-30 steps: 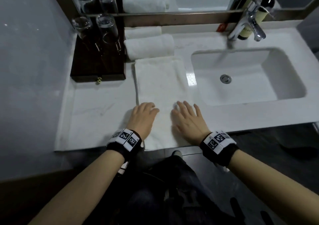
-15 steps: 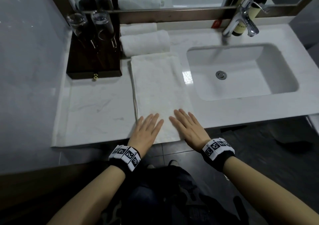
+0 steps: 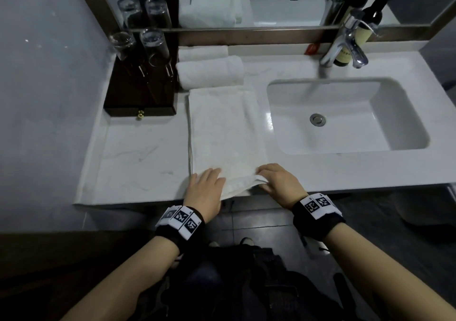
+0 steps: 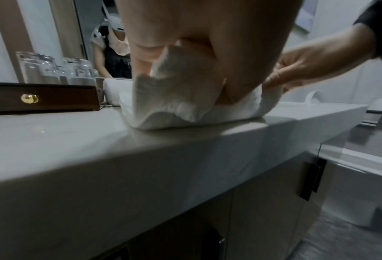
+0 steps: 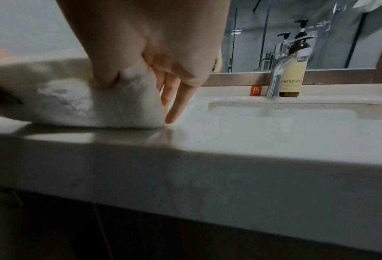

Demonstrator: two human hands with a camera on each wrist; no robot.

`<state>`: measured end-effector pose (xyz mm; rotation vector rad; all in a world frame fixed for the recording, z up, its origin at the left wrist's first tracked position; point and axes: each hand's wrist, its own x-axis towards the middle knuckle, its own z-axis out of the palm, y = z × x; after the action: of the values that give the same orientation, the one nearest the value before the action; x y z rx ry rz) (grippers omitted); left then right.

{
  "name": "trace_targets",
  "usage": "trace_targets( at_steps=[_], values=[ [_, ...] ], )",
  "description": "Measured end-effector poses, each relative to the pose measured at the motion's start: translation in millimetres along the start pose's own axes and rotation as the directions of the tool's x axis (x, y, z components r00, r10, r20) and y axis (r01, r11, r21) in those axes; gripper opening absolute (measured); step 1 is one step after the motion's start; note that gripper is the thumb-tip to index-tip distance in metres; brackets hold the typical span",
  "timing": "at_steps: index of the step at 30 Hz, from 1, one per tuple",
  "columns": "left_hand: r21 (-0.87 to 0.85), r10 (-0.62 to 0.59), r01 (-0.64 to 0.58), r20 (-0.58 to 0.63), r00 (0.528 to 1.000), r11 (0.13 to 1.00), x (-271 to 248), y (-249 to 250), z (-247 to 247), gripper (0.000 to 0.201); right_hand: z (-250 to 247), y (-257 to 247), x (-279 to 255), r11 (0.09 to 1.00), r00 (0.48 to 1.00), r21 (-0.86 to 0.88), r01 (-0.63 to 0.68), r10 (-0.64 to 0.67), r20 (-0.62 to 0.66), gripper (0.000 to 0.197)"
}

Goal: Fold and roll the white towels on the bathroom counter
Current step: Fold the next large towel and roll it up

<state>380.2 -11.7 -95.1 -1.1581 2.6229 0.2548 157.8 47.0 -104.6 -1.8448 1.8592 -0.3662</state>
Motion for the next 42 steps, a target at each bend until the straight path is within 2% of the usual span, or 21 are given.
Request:
trace_targets(
  at_steps=[2, 6, 8, 10, 13, 15, 17, 18, 20, 22, 24, 26, 28, 30, 31, 33, 35, 36, 38, 39, 42],
  values=[
    [-0.005, -0.006, 0.006, -0.040, 0.999, 1.000, 1, 0, -6, 0.052, -6, -6, 8, 0.999, 0.998, -0.025, -0.041, 0.042, 0.041, 0.034],
    [0.014, -0.104, 0.105, -0.041, 0.994, 0.994, 2, 14, -8, 0.056, -8, -21, 28, 0.968, 0.986, -0.223, -0.115, 0.137, 0.089, 0.043],
    [0.011, -0.142, 0.143, -0.054, 0.988, 0.990, 7, 17, -11, 0.042, -8, -25, 35, 0.955, 0.982, -0.258, -0.147, 0.171, 0.075, 0.041],
    [-0.026, -0.137, 0.136, -0.061, 0.989, 0.990, 16, 14, -16, 0.030, -11, -23, 39, 0.962, 0.975, -0.189, -0.195, 0.211, 0.064, 0.033],
    [-0.224, -0.147, 0.139, -0.019, 0.989, 0.965, 22, -4, -25, 0.024, -19, -17, 41, 0.959, 0.957, -0.009, -0.284, 0.284, 0.059, 0.029],
    [-0.412, -0.172, 0.171, 0.035, 0.985, 0.895, 22, -21, -28, 0.021, -21, -15, 39, 0.949, 0.952, 0.083, -0.305, 0.301, 0.052, 0.024],
    [-0.627, -0.191, 0.201, 0.083, 0.978, 0.753, 19, -35, -28, 0.014, -20, -14, 36, 0.938, 0.948, 0.139, -0.317, 0.315, 0.036, 0.022],
    [-0.682, -0.197, 0.213, 0.102, 0.975, 0.700, 18, -39, -26, 0.023, -19, -12, 35, 0.933, 0.945, 0.153, -0.325, 0.325, 0.024, 0.022],
    [-0.714, -0.257, 0.274, 0.135, 0.957, 0.644, 17, -42, -20, 0.040, -19, -8, 36, 0.927, 0.941, 0.169, -0.336, 0.339, 0.006, 0.024],
    [-0.708, -0.330, 0.325, 0.137, 0.934, 0.627, 18, -42, -11, 0.039, -18, -5, 38, 0.928, 0.942, 0.167, -0.334, 0.337, 0.010, 0.025],
    [-0.675, -0.394, 0.374, 0.132, 0.909, 0.636, 23, -40, -6, 0.040, -16, -5, 40, 0.937, 0.947, 0.143, -0.318, 0.321, 0.003, 0.026],
    [-0.613, -0.453, 0.418, 0.107, 0.885, 0.671, 29, -39, -7, 0.047, -15, -8, 41, 0.970, 0.965, 0.046, -0.240, 0.243, -0.093, 0.028],
    [-0.567, -0.495, 0.439, 0.063, 0.867, 0.697, 34, -39, -9, 0.043, -17, -17, 38, 0.983, 0.981, -0.167, -0.079, 0.047, -0.187, 0.024],
    [-0.528, -0.511, 0.438, 0.010, 0.860, 0.727, 36, -37, -9, 0.041, -15, -27, 32, 0.920, 0.966, -0.385, 0.074, -0.162, -0.201, 0.017],
    [-0.515, -0.506, 0.416, -0.042, 0.861, 0.750, 36, -36, -8, 0.040, -12, -32, 27, 0.886, 0.955, -0.450, 0.115, -0.223, -0.195, 0.015],
    [-0.441, -0.464, 0.339, -0.214, 0.859, 0.831, 37, -34, -8, 0.038, -7, -39, 18, 0.871, 0.952, -0.477, 0.118, -0.237, -0.196, 0.015],
    [-0.284, -0.357, 0.267, -0.344, 0.868, 0.921, 40, -28, -14, 0.030, -2, -39, 13, 0.894, 0.978, -0.438, 0.099, -0.168, -0.123, 0.027],
    [-0.186, -0.270, 0.217, -0.342, 0.900, 0.958, 40, -22, -18, 0.026, -1, -38, 11, 0.898, 0.987, -0.429, 0.097, -0.143, -0.076, 0.030],
    [0.030, -0.056, 0.066, -0.263, 0.963, 0.997, 39, -9, -20, 0.025, -1, -40, 9, 0.878, 0.986, -0.469, 0.100, -0.152, -0.075, 0.027],
    [0.098, -0.005, 0.030, -0.254, 0.967, 0.995, 38, -4, -20, 0.027, -1, -41, 10, 0.863, 0.981, -0.495, 0.101, -0.168, -0.093, 0.026],
    [-0.011, -0.054, 0.053, -0.128, 0.990, 0.999, 30, -2, -12, 0.034, -6, -45, 18, 0.851, 0.973, -0.511, 0.120, -0.203, -0.109, 0.016]
  ],
)
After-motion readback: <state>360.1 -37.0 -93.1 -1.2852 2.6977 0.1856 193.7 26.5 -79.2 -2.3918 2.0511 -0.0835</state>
